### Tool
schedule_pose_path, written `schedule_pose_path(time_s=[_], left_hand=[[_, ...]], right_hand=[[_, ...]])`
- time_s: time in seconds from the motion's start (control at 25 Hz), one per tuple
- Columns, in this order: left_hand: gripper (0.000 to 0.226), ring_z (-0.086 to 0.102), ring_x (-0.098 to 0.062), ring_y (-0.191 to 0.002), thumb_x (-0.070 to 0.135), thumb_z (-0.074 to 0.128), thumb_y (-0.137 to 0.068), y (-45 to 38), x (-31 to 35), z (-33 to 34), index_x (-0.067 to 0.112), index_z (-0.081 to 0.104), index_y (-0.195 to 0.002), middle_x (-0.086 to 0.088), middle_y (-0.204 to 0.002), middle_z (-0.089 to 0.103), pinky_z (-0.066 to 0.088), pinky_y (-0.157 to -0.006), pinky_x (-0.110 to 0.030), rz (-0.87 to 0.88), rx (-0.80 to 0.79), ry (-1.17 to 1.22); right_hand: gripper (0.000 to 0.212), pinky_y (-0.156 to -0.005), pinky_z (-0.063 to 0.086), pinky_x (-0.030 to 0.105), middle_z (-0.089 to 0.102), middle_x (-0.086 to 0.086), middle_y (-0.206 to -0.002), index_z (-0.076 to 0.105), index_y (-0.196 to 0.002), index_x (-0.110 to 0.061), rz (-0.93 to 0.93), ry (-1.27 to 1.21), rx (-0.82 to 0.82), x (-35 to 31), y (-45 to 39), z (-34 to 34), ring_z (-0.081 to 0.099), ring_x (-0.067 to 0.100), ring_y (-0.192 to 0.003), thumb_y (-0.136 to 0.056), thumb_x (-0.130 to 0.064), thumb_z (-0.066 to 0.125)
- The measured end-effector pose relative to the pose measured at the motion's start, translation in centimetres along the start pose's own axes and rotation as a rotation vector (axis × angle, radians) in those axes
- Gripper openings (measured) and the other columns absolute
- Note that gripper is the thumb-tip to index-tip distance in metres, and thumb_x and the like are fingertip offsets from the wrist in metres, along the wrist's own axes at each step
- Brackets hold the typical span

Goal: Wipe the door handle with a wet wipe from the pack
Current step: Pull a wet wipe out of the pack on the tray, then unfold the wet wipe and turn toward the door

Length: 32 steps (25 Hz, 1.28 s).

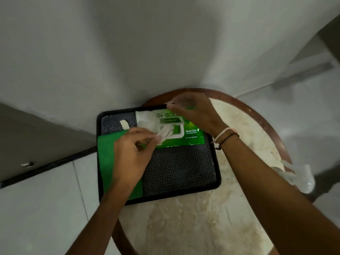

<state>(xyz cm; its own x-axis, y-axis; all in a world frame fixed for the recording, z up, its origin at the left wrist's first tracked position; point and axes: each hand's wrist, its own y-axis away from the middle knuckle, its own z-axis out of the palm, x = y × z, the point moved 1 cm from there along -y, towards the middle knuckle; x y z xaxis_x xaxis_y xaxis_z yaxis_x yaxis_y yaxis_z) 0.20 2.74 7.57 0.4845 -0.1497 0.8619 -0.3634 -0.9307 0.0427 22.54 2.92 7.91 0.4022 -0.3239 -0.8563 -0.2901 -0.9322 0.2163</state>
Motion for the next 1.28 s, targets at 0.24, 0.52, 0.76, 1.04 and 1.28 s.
schedule_pose_path(time_s=[0.24,0.52,0.76,1.04,1.28], left_hand=[[0.017,0.075,-0.017,-0.086,0.007,0.077,-0.092,-0.2,13.1,-8.9,0.024,0.08,-0.094,0.001,-0.091,0.079,0.06,-0.082,-0.031,-0.083,0.064,0.256],[0.03,0.076,-0.018,-0.084,0.008,0.076,-0.092,-0.9,27.7,-18.3,0.035,0.08,-0.079,0.012,-0.078,0.08,0.061,-0.081,-0.038,0.072,0.128,0.4],[0.011,0.071,-0.005,-0.076,0.007,0.072,-0.096,1.6,33.2,-22.0,0.017,0.077,-0.098,0.01,-0.082,0.077,0.055,-0.064,-0.016,0.117,0.032,0.505],[0.008,0.078,-0.019,-0.078,0.01,0.079,-0.09,6.1,33.7,-24.9,0.013,0.08,-0.097,-0.009,-0.089,0.083,0.062,-0.063,-0.028,-0.083,0.048,0.663],[0.018,0.069,-0.013,-0.049,0.003,0.077,-0.09,9.8,30.8,-28.6,0.011,0.062,-0.084,-0.005,-0.07,0.078,0.057,-0.043,-0.025,-0.298,0.303,0.645]], right_hand=[[0.04,-0.099,0.059,0.03,0.075,0.004,-0.126,0.069,-0.129,-0.013,0.049,-0.402,-0.237,-12.9,6.4,-4.8,0.073,0.015,-0.114,-0.095,-0.034,0.069],[0.023,-0.09,0.056,0.035,0.077,0.022,-0.113,0.075,-0.11,0.008,-0.23,-0.339,-0.094,-29.1,11.2,-12.6,0.072,0.022,-0.097,-0.091,-0.006,0.072],[0.01,-0.07,0.058,0.023,0.077,0.009,-0.083,0.073,-0.097,0.001,-0.316,-0.307,-0.062,-36.2,14.4,-15.3,0.073,0.014,-0.075,-0.094,-0.008,0.07],[0.006,-0.058,0.059,0.025,0.077,0.008,-0.089,0.07,-0.099,-0.014,-0.09,-0.522,-0.222,-38.2,15.8,-13.5,0.073,0.015,-0.067,-0.097,-0.014,0.065],[0.049,-0.079,0.064,0.038,0.078,0.015,-0.113,0.072,-0.122,-0.007,0.052,-0.679,-0.558,-38.1,17.3,-7.0,0.075,0.03,-0.101,-0.089,-0.045,0.072]])
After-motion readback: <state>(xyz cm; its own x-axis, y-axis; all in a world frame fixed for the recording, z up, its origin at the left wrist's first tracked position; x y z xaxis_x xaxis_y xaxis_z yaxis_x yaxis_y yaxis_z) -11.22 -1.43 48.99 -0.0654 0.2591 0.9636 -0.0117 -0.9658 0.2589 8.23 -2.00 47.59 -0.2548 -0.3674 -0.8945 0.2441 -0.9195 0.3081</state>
